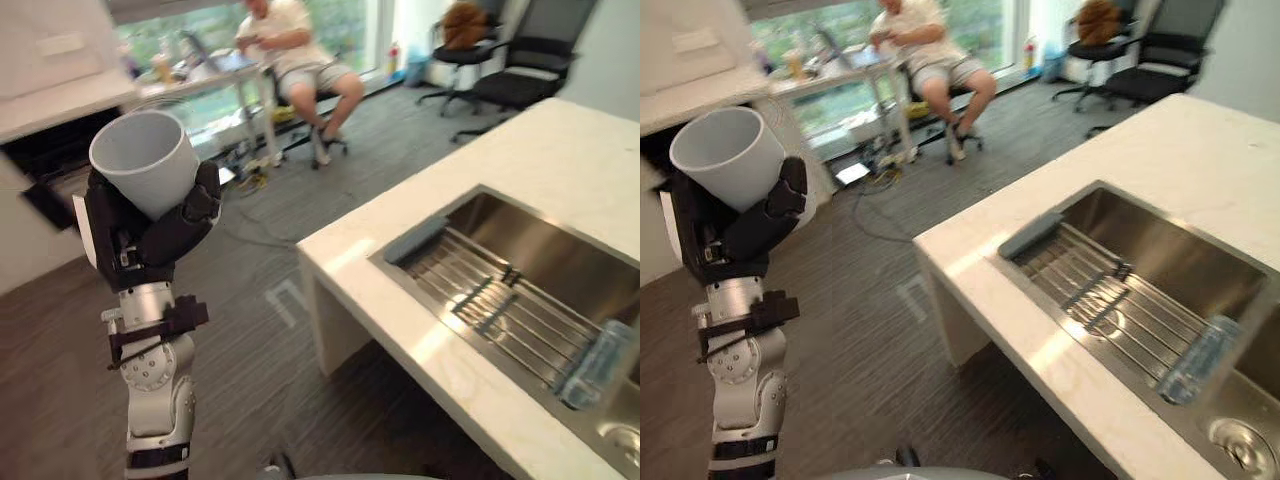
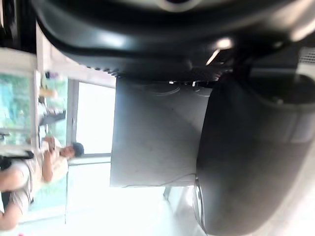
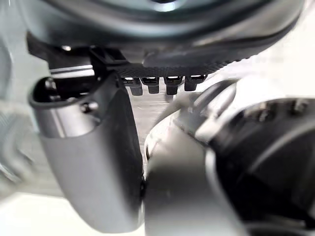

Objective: Walk over to the sink, pick up the cup, carry it to the dishwasher, place the cup inside the dishwasher, then close the dishwasher door

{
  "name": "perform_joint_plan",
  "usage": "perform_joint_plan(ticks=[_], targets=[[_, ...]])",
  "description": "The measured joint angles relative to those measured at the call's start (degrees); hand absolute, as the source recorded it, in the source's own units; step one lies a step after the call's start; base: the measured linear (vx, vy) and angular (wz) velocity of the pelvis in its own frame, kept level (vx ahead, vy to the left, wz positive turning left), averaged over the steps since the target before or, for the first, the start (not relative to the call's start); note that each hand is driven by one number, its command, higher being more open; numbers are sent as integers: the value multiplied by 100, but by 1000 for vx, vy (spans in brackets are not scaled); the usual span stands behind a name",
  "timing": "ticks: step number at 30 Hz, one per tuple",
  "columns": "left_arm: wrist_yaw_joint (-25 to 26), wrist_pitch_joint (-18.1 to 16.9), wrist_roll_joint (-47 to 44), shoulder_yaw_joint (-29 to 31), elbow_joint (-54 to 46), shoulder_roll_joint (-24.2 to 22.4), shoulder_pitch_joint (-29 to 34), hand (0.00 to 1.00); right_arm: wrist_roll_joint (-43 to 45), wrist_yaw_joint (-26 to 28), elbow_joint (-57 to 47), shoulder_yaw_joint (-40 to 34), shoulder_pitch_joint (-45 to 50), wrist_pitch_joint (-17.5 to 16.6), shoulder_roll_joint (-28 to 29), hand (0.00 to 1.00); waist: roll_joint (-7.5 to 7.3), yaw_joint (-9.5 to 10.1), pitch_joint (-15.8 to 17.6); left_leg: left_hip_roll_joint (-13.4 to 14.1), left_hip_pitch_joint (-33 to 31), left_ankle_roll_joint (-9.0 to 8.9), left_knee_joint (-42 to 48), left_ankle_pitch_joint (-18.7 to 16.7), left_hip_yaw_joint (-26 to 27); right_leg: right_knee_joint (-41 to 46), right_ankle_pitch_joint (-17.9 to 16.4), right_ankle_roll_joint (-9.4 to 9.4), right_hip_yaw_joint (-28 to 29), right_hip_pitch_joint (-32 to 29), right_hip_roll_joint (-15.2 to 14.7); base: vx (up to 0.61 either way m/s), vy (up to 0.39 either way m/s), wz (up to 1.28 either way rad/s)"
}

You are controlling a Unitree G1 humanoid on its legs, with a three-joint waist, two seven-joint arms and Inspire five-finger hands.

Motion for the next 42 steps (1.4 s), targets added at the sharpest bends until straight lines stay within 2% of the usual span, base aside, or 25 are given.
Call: perform_joint_plan(ticks=[1,2,3,6,8,9,11,12,13,14,16,18,19,20,22,23,24,25,26,27,28,29,31,36,42], targets=[[-14,55,-90,12,1,4,13,0,-124,35,7,144,-97,2,10,100,-114,72,32,-170,57,-79,-263,131,-118,-44,-11,0,-49,70,-48,-1,114,84],[-32,115,-134,1,1,4,15,0,-149,32,22,200,-124,11,16,100,-161,87,32,-276,54,-53,-373,200,-210,-72,-27,-30,-48,97,-56,-23,69,114],[-128,310,-192,-85,-2,13,70,0,-166,44,42,259,-139,20,20,100,-253,68,70,-529,93,12,-753,443,-544,-150,-142,-198,38,220,-66,-32,26,106],[-214,545,-196,-306,-16,39,214,0,-207,65,92,260,-161,25,-1,100,-253,70,100,-794,168,76,-1190,739,-891,-157,-285,-219,252,293,-39,-63,23,92],[-375,708,-200,-636,-57,38,388,0,-460,234,135,255,-178,26,-10,100,-233,52,131,-969,227,115,-1606,1031,-1356,-142,-545,-232,668,319,164,-106,-52,128],[-473,800,-216,-858,-94,34,442,0,-624,347,146,249,-161,16,12,100,-233,-53,205,-1069,167,159,-1639,1099,-1736,-133,-739,-338,1149,357,431,-89,-89,153],[-656,927,-267,-1180,-231,1,592,0,-632,406,94,241,-94,-57,15,100,-223,-101,279,-1253,85,176,-1648,1119,-2291,-42,-1016,-569,1753,398,774,-97,-137,164],[-694,945,-268,-1250,-289,1,624,0,-647,422,56,249,-67,-74,16,100,-227,-101,280,-1294,49,179,-1652,1118,-2400,-28,-1043,-612,1851,402,838,-37,-150,145],[-731,971,-269,-1377,-396,1,627,0,-664,454,6,253,-14,-103,15,100,-226,-78,287,-1386,-33,188,-1654,1112,-2668,59,-997,-572,2014,421,911,17,-94,138],[-808,979,-282,-1440,-432,5,610,0,-662,465,-3,262,12,-110,15,100,-253,-93,319,-1427,-88,203,-1652,1107,-2882,243,-928,-630,2317,345,1029,10,-100,183],[-959,1030,-358,-1651,-413,108,447,0,-649,505,-60,267,52,-137,32,100,-194,-136,287,-1393,-170,254,-1650,1070,-3173,686,-819,-829,2700,186,1279,-4,-109,171],[-1304,1038,-381,-1999,-196,257,58,0,-669,495,-209,477,186,-235,-11,100,-253,-200,311,-1385,-307,331,-1638,1029,-3393,1021,-721,-987,2966,164,1574,31,-176,207],[-1388,1064,-380,-2084,-112,297,-25,0,-667,483,-224,488,210,-248,-30,100,-280,-219,305,-1403,-337,400,-1626,985,-3381,1038,-698,-1013,2959,194,1613,59,-163,234],[-1526,1120,-380,-2262,39,411,-165,0,-632,442,-199,596,258,-243,-84,100,-373,-258,329,-1454,-358,645,-1602,916,-3216,1065,-677,-1008,2856,313,1659,68,-175,196],[-1582,1214,-378,-2349,64,487,-185,0,-611,424,-183,717,278,-240,-119,100,-392,-324,340,-1433,-356,871,-1604,1031,-3121,1300,-672,-1001,2715,341,1752,59,-191,155],[-1583,1255,-378,-2382,80,543,-189,0,-546,434,-165,738,270,-241,-106,100,-353,-356,347,-1361,-345,1001,-1604,1133,-3166,1695,-726,-1002,2768,215,1796,23,-198,108],[-1577,1270,-391,-2355,165,523,-188,0,-436,489,-149,740,242,-253,-97,100,-329,-324,361,-1284,-273,966,-1603,1314,-3162,1837,-1197,-987,2804,133,1783,-24,-186,85],[-1548,1277,-496,-2250,261,467,-186,0,-345,512,-180,761,157,-260,-100,100,-301,-313,369,-1193,-192,745,-1600,1575,-3044,1702,-1468,-871,2906,12,1641,-59,-81,42],[-1542,1279,-535,-2183,271,451,-185,0,-339,526,-206,817,88,-262,-86,100,-354,-310,360,-1191,-179,642,-1601,1604,-2921,1403,-1385,-814,2996,-55,1516,-103,-24,23],[-1543,1276,-607,-2109,267,385,-192,0,-343,541,-237,958,-41,-251,-71,100,-385,-357,357,-1137,-188,508,-1598,1592,-2705,1058,-1438,-878,3095,-36,1487,-88,-56,19],[-1565,1291,-606,-2190,245,284,-190,0,-341,551,-275,1062,-70,-231,-64,100,-360,-312,345,-948,-197,330,-1582,1470,-2390,897,-1333,-929,3072,-5,1569,-77,-97,12],[-1572,1289,-607,-2234,203,261,-190,0,-339,560,-282,1141,-101,-197,-60,100,-357,-278,343,-864,-195,289,-1538,1460,-2203,870,-1310,-956,3103,2,1601,-30,-143,-13],[-1691,1286,-608,-2299,-19,185,-199,0,-345,570,-303,1206,-221,-72,39,100,-358,-353,323,-639,-112,51,-1434,1533,-1841,812,-1274,-1006,3234,53,1701,20,-130,-31],[-1690,1278,-715,-2379,-218,104,-378,0,-213,609,-296,1187,-187,30,40,100,-346,-359,300,-549,167,37,-1540,1438,-1301,419,-1044,-933,3793,222,1665,101,2,-59],[-1635,1277,-723,-2364,-217,89,-425,0,117,613,-300,1073,-15,50,120,100,-369,-485,257,-514,355,56,-1601,1332,-911,119,-860,-878,4172,340,1588,42,31,-35]])
